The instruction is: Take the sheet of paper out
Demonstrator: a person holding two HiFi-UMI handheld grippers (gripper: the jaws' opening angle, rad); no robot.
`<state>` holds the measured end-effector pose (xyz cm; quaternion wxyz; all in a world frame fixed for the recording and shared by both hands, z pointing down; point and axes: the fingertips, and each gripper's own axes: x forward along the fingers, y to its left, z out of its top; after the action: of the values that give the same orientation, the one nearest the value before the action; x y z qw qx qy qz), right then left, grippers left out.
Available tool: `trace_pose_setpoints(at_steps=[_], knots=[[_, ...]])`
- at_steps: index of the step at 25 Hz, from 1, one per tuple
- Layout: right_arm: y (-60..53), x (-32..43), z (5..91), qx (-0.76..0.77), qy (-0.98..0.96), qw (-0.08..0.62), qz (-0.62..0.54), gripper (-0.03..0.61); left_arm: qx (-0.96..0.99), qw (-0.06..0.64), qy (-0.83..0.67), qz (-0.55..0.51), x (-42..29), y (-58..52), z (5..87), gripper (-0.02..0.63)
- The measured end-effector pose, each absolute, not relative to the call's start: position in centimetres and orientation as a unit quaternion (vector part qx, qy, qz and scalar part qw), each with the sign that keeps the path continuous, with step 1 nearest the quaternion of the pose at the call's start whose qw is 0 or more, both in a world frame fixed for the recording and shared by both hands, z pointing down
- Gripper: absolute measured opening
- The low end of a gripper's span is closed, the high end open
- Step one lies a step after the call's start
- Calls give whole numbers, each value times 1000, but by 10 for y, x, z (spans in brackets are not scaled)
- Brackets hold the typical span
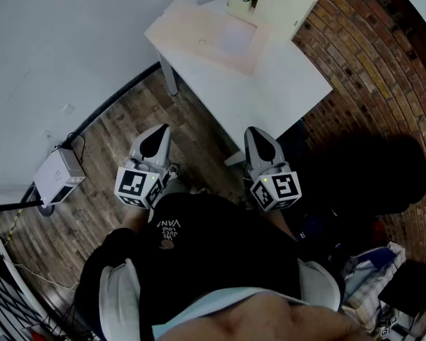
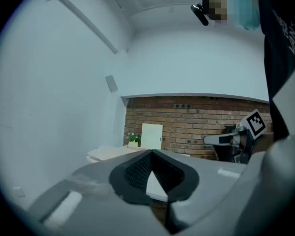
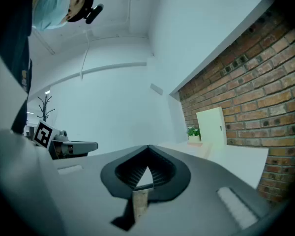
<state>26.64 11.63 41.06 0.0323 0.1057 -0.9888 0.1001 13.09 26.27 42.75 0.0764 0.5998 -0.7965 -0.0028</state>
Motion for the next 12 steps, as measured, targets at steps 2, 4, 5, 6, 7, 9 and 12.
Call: trace_pose_setpoints(at_steps=[2,4,5,6,7,9,12], knots=[[115,265,411,116,-988,21,103,0,604,71,-794,5,125,262,432,0],[114,263,412,120,-987,14,102,0,605,65,-794,9,119,261,433,1],[113,261,414,120,-987,13,102,0,604,62,-795,9,116,261,432,0],[113,261,416,121,-987,12,104,0,603,61,-795,8,114,261,432,0],[112,260,417,122,-987,12,106,2,602,61,-796,6,112,261,431,0],[111,257,420,125,-986,14,109,2,601,62,-797,0,108,262,431,0],[110,248,421,129,-985,16,110,2,601,64,-796,-6,98,261,433,0]])
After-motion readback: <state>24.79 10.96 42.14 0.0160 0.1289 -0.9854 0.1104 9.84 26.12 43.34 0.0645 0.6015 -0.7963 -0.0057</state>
